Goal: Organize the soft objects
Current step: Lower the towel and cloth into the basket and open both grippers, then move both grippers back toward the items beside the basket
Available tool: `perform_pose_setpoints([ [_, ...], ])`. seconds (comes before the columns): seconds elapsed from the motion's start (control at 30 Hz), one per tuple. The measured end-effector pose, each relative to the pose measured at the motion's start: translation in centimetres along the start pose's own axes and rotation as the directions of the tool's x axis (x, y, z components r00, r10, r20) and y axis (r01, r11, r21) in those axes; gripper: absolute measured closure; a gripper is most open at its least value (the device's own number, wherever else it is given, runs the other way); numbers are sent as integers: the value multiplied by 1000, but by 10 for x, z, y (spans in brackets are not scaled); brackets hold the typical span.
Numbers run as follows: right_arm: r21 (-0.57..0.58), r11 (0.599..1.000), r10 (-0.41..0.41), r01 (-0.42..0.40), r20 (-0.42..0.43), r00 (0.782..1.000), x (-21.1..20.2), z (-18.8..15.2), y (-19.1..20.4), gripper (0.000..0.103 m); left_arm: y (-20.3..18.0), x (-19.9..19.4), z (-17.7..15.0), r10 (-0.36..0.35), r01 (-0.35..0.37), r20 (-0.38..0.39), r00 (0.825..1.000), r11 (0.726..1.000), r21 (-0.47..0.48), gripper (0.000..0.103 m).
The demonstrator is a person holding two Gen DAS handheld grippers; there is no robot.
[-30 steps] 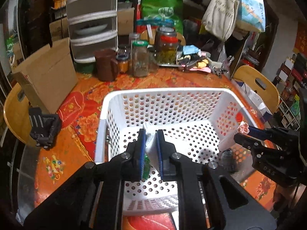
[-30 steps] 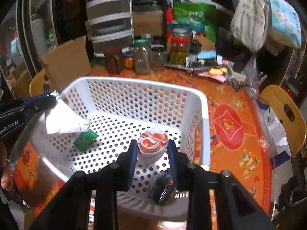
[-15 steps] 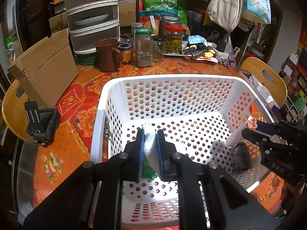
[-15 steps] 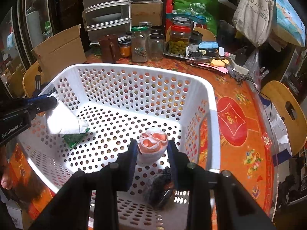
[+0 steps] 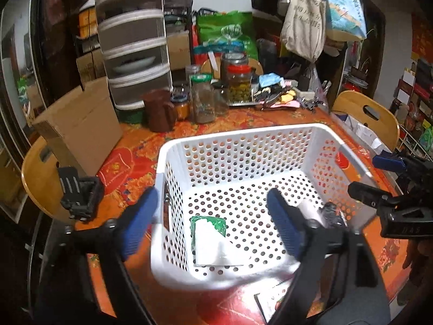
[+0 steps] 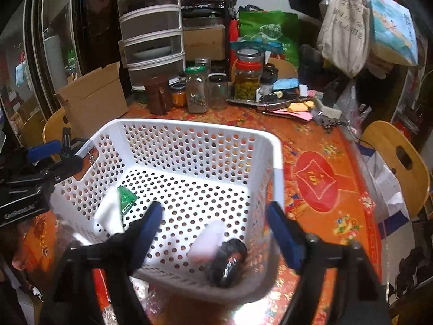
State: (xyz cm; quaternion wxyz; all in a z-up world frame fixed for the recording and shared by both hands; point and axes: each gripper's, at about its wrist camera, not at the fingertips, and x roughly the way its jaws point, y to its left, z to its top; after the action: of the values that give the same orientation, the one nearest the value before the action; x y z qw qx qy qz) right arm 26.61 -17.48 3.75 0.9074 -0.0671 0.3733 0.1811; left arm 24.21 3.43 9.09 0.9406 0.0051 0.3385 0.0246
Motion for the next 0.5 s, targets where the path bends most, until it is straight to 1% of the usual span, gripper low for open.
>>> perform_pose_setpoints([
  [0.07,-1,1000,6,-6,22,1000,-12,-5,0,10,-3,-18,-3,4,-4,21,1000,1000,10,0],
  [0.17,-1,1000,5,-4,53,999,-32,-16,1,5,-8,-43,-10,5,-7,37,999,999,39,0],
  [0.27,-5,1000,8,-7,97,995,-58,-29,5,5,-14,-69,-23,17,-19,34,999,998,53,0],
  [0.33,-14,1000,2,0,113,994,-71,-37,8,5,-16,-85,-31,9,-12,53,999,998,57,0],
  [0.4,-16,1000,-1,3,121,993,-85,-47,12,5,-15,-101,-41,4,-7,60,998,999,44,0],
  [0.5,-22,1000,-13,15,121,993,-102,-60,18,5,-9,-122,-57,-18,18,51,999,1000,6,0],
])
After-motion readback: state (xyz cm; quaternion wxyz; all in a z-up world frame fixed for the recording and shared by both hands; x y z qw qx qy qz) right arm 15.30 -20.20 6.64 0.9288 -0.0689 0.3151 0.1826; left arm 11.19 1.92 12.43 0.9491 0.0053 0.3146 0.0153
